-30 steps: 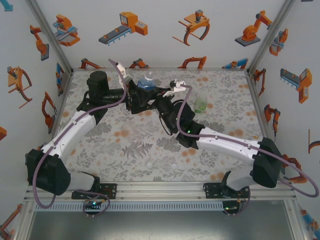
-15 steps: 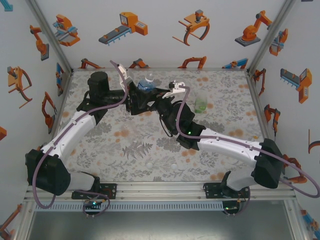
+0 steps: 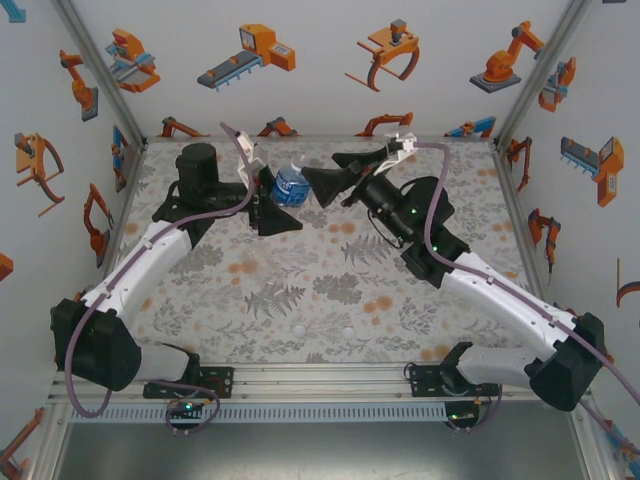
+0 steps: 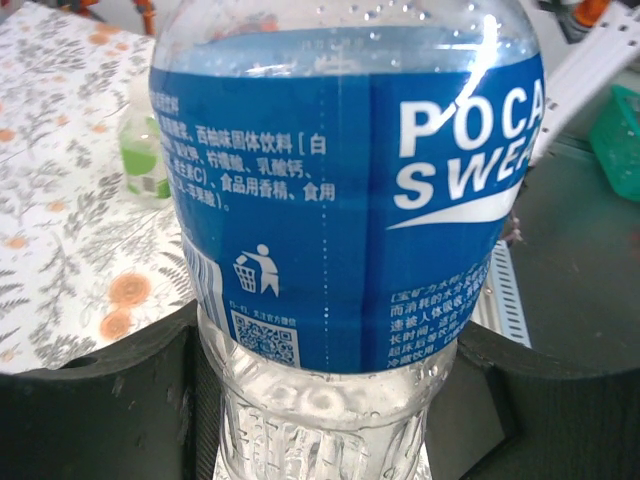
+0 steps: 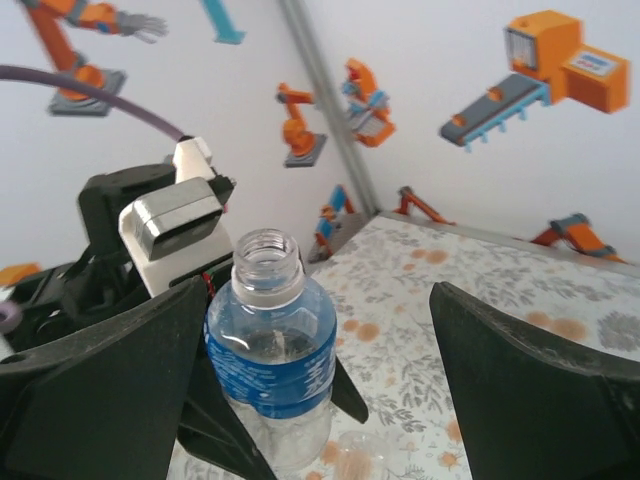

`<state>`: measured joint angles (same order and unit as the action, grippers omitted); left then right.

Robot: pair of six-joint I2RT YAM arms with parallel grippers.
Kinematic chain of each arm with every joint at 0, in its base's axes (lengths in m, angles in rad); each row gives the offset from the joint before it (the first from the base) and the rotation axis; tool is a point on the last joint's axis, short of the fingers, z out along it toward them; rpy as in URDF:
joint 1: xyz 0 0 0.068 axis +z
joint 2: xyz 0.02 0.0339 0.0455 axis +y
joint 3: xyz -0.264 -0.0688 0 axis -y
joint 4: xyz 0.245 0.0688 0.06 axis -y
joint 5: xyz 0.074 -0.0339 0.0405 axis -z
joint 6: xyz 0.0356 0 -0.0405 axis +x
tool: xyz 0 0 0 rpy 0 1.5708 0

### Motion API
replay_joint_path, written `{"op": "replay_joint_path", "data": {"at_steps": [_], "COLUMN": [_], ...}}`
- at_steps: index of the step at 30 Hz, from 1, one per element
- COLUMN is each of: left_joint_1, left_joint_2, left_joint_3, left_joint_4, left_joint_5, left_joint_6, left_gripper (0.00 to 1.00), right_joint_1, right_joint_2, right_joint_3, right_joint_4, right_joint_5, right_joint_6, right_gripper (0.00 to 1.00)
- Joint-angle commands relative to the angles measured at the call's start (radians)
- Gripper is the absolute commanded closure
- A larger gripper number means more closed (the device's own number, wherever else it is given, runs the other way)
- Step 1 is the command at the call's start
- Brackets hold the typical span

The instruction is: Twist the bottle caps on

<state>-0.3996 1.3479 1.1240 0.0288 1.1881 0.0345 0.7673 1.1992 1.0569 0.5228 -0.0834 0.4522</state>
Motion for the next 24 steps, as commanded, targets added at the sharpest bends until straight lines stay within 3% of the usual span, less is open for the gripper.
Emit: {"op": "replay_joint_path", "data": {"at_steps": [1,5,11,14,15,20,24], "left_joint_1": [-0.008,-0.026,-0.036,-0.036,-0.036,-0.036,-0.034], "left_joint_2": [-0.021,-0.01,-0.007,-0.004,-0.005,-0.025,-0.039], "left_joint_3": [0.034,0.047,0.06,0.065,0.064,0.046,0.021], "left_joint_4": [0.015,0.004,-0.03,-0.037,-0.038,-0.032,0.013], "left_joint_5": [0.139,0.196,0.222,0.218,0.214,0.127,0.048], "left_joint_6": [0.029,0.03,0.051,0.052,0.051,0.056,0.028], "left_gripper": [0.83,0.83,0.82,0.78,0.74,0.34,0.28], "right_joint_1": [-0.017,-0.019,-0.019,-0.019,-0.019,-0.015,0.006], "right_joint_2": [0.029,0.098,0.161,0.161,0.157,0.128,0.098], "right_joint_3": [-0.014,0.027,0.049,0.042,0.039,0.003,-0.046], "right_joint_4": [0.129,0.176,0.236,0.243,0.243,0.245,0.271], "right_joint_5": [-0.322,-0.466,-0.54,-0.525,-0.512,-0.411,-0.305], "right_joint_6": [0.041,0.047,0.092,0.092,0.092,0.097,0.092], "right_gripper": [0.18,0.2,0.29,0.47,0.51,0.63,0.67]}}
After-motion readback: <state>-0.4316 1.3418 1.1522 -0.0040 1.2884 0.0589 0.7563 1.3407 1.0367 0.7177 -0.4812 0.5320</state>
